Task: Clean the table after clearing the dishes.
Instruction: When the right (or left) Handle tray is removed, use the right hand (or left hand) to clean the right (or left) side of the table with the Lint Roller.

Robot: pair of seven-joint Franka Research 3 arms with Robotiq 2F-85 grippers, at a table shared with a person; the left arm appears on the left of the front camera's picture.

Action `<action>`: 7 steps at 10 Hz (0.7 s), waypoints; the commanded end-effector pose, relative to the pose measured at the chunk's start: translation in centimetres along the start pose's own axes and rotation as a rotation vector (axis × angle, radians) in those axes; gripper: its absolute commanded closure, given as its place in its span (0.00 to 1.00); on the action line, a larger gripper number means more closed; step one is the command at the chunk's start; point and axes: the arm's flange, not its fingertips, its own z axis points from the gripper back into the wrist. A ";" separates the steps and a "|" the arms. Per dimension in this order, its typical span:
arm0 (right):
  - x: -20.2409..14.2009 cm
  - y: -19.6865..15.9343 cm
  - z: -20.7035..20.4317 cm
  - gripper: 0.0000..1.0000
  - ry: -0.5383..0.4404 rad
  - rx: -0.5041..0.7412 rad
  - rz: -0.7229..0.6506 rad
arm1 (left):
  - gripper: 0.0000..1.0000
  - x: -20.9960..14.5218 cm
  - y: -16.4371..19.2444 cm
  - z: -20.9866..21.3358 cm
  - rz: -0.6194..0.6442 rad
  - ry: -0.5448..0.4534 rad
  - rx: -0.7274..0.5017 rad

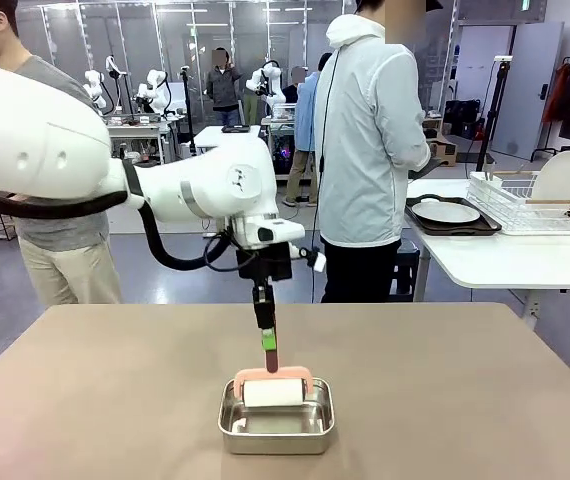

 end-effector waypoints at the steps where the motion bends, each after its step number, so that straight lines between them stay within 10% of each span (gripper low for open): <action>1: -0.4 0.5 -0.1 0.00 0.004 -0.014 0.006 | 1.00 -5.7 -3.7 4.8 0.220 -0.091 0.085; 7: -0.4 0.5 -0.1 0.00 0.004 -0.014 0.006 | 1.00 -20.9 -1.5 5.5 0.876 -0.654 0.224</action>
